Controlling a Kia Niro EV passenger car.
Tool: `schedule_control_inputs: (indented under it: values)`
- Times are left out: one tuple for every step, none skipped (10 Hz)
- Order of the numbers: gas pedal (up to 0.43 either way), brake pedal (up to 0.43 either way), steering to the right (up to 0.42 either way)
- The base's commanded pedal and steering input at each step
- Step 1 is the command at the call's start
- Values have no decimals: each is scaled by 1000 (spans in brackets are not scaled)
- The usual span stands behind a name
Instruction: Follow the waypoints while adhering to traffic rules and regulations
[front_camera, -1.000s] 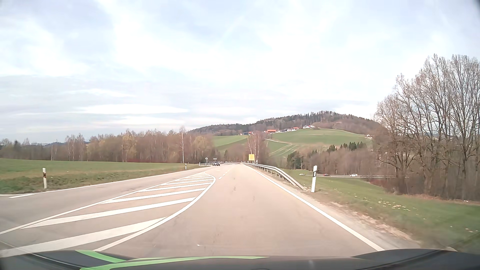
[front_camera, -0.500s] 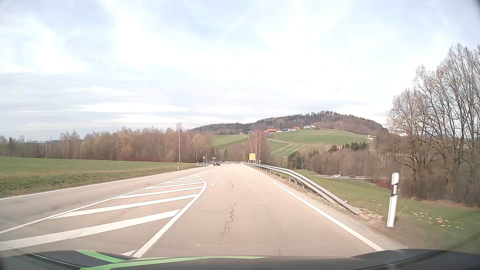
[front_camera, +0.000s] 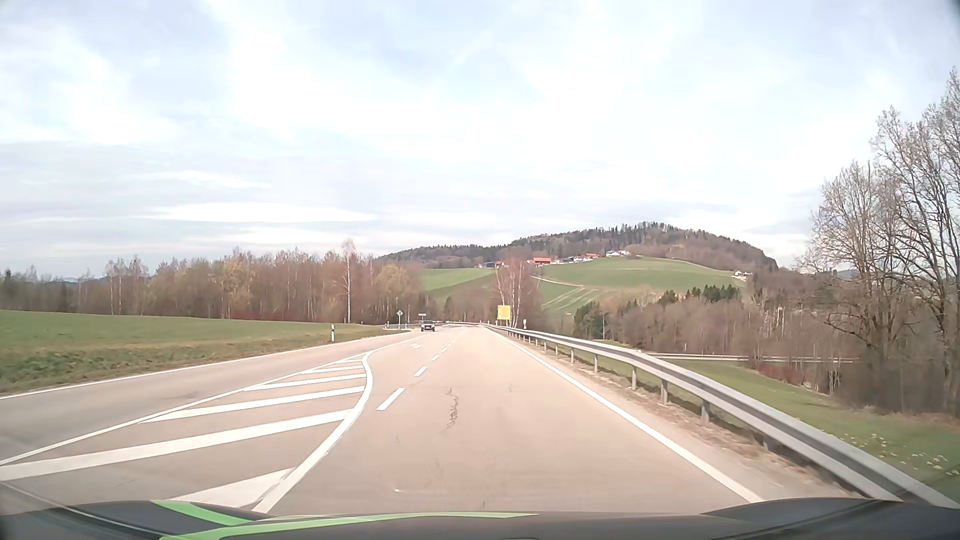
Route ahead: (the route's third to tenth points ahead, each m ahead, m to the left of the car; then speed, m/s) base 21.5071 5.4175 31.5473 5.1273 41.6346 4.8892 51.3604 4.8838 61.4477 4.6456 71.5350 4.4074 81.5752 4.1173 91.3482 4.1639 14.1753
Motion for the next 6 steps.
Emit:
schedule_control_inputs:
  values:
    - [39,0,3]
    - [39,0,3]
    - [47,0,2]
    - [59,0,1]
    - [59,0,1]
    - [59,0,1]
